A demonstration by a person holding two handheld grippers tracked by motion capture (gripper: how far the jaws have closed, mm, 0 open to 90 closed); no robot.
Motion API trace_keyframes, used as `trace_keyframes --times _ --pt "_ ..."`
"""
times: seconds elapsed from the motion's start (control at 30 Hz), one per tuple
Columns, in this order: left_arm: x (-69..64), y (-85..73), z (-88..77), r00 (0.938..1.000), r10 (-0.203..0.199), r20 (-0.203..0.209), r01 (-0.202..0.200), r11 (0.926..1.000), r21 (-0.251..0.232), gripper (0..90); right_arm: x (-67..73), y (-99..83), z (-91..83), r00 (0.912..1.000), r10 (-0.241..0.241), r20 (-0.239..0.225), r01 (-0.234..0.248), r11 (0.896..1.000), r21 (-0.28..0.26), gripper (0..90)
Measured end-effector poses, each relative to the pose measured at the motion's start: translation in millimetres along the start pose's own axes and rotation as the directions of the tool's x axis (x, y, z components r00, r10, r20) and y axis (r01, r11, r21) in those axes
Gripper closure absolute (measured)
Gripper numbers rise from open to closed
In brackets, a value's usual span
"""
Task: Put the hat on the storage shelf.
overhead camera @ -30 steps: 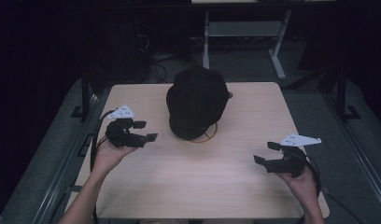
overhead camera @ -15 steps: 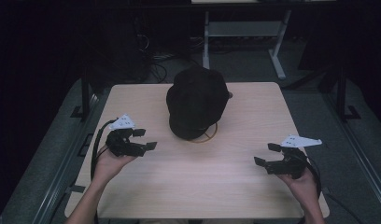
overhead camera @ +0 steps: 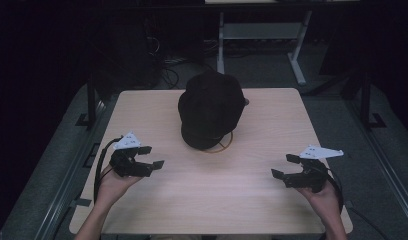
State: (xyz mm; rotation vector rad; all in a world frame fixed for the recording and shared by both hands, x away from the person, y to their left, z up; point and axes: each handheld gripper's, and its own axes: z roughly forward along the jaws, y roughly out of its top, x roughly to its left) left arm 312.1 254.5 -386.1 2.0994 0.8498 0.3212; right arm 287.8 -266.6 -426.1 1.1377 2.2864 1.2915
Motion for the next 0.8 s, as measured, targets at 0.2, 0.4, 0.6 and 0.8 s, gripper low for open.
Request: trace_keyframes --times 0.2,0.4,0.6,0.8 --pt "-0.1 -9.1 -3.4 0.9998 -0.005 -0.021 0.005 0.9999 -0.011 25.2 0.8 0.0 1.7 1.0 -0.006 -0.004 0.006 1.0 0.01 16.0" --pt "-2.0 -20.0 -6.3 0.9993 -0.026 -0.028 0.026 0.9995 -0.02 25.2 1.7 0.2 3.3 0.9998 -0.012 -0.012 0.012 1.0 0.015 16.0" --pt "-7.7 -32.5 -7.0 0.9985 -0.044 -0.034 0.042 0.9979 -0.049 25.1 2.7 -0.8 2.6 0.9998 -0.013 -0.013 0.014 1.0 0.015 16.0" --pt "-12.6 -44.0 1.6 0.9983 -0.041 -0.042 0.04 0.999 -0.018 24.7 8.3 -2.3 5.3 0.9996 -0.016 -0.026 0.016 1.0 0.016 16.0"
